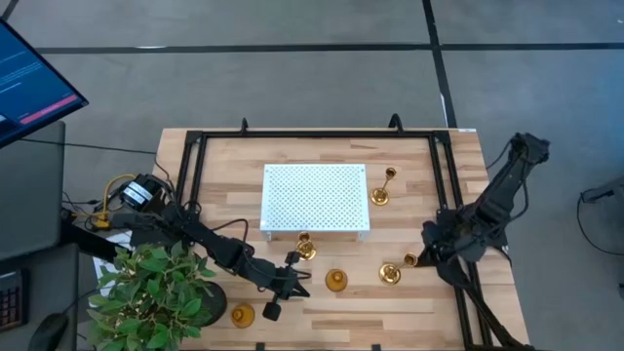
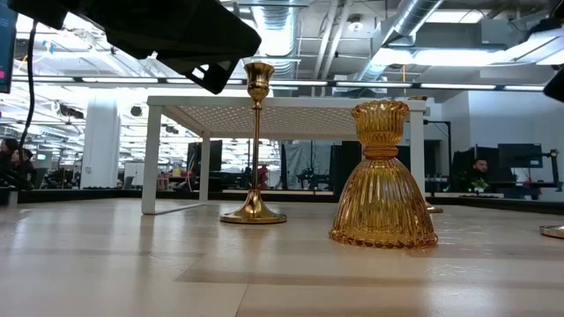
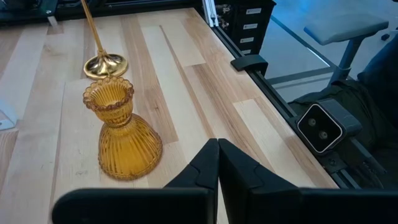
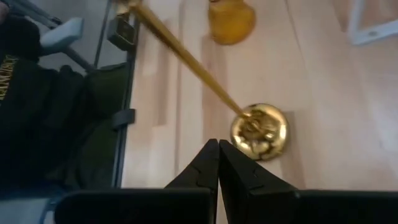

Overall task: Pick & Place candle stick holders
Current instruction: Put the bottom golden candle holder on the shelf

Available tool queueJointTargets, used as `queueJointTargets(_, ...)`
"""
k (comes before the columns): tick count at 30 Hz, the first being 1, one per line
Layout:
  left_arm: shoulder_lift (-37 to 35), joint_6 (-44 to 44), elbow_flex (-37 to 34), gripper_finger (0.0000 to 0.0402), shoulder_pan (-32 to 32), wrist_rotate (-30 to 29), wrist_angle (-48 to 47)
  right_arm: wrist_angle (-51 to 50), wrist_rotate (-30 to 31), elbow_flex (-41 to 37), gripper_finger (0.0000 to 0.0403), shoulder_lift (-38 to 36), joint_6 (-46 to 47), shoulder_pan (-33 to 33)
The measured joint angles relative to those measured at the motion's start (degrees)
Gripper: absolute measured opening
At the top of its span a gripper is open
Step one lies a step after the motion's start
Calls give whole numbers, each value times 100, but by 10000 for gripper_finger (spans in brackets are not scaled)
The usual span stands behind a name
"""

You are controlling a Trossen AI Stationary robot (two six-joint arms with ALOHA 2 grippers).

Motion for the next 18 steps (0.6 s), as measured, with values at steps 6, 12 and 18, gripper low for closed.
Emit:
queueJointTargets(6,0,0,0,8,2,-1,0,467,247,0,32,410,7,-74)
queueJointTargets(12,0,-2,0,8,2,-1,2,544,280,0,99,917,-32,-292)
queueJointTargets(18,0,-2,0,8,2,-1,9,821,275,0,160,1342,-38,-334)
